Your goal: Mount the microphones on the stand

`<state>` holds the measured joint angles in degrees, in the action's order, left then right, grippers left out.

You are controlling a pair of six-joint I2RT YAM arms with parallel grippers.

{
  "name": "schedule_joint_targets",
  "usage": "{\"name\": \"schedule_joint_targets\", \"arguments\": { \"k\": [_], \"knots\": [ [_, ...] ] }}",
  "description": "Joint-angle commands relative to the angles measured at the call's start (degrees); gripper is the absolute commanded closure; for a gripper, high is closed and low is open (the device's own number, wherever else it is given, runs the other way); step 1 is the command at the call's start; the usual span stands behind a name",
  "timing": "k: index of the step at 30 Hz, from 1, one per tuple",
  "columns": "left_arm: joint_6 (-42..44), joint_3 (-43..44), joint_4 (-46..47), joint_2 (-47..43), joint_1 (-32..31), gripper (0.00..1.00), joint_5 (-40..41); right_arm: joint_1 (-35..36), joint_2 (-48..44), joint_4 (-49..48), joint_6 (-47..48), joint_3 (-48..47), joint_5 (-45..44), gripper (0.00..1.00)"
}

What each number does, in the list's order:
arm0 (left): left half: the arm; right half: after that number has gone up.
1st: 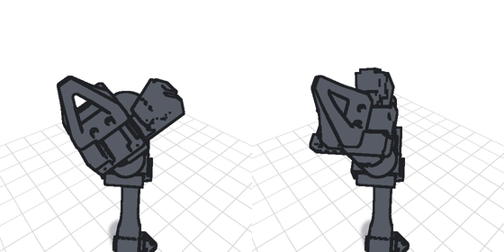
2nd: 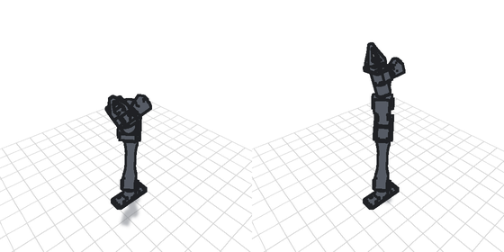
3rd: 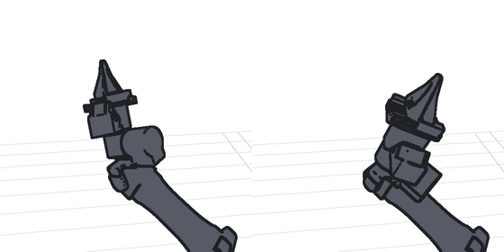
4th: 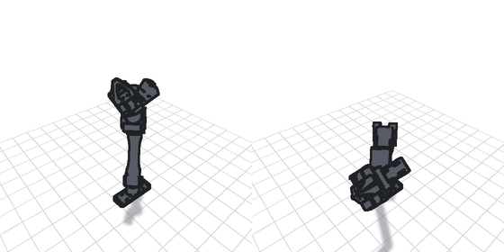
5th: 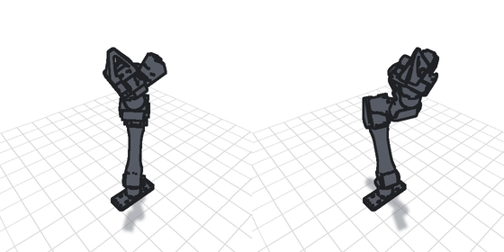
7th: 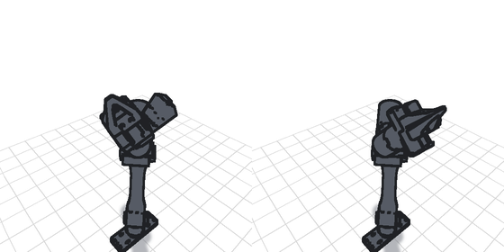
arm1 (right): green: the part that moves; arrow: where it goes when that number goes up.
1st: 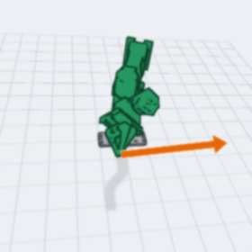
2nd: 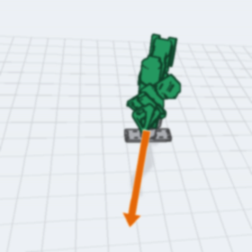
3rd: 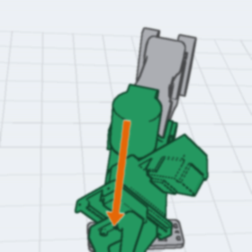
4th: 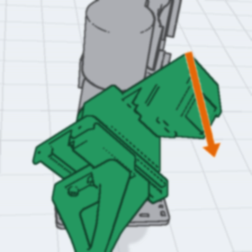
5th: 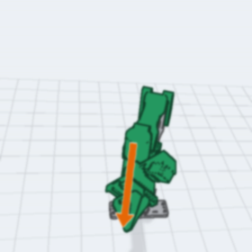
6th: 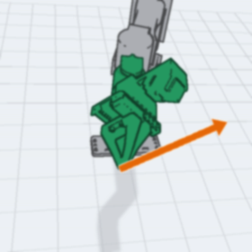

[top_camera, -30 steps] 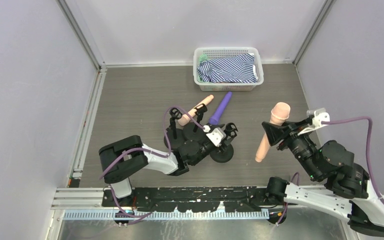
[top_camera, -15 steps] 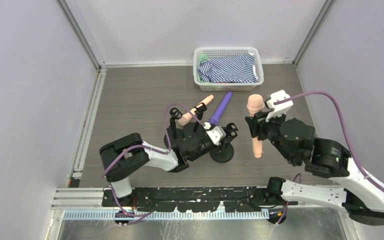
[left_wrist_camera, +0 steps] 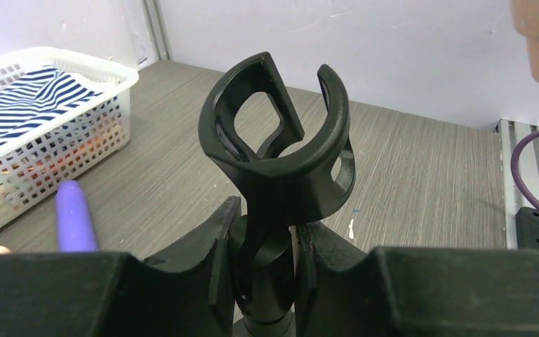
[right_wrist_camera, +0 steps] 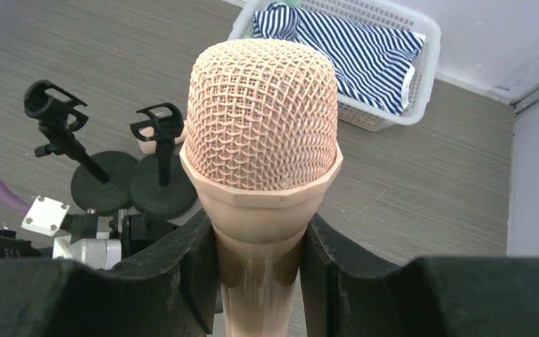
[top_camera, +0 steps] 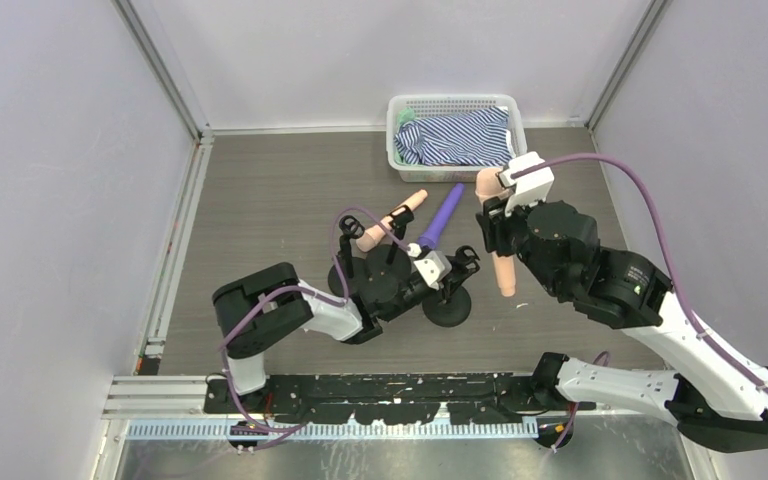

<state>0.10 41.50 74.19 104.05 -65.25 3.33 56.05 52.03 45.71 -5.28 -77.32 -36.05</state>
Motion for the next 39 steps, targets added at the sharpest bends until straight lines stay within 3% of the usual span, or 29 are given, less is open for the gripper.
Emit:
{"name": "schedule_joint_targets", "arguments": {
  "k": [1, 5, 17, 39],
  "knots": [
    [-1.7, 1.4, 7.6, 1.1, 0.2, 0.89, -0.5, -0.6, -0.2, -7.0, 3.8, -1.7, 3.9, 0.99],
    [-2.1, 1.5, 7.8, 1.6, 0.3, 0.99, -1.7, -0.6, -0.6, -12.9, 6.6, -0.2, 5.6, 0.99],
    [-1.6, 2.1, 7.9, 2.6, 0.3, 1.00, -8.2, -0.7, 1.9, -27.9, 13.9, 3.7, 11.9, 0.99],
    [-1.4, 2.6, 7.9, 4.1, 0.3, 1.00, -8.8, -0.9, 2.9, -24.4, 18.1, 10.1, 10.1, 0.99]
  ]
}}
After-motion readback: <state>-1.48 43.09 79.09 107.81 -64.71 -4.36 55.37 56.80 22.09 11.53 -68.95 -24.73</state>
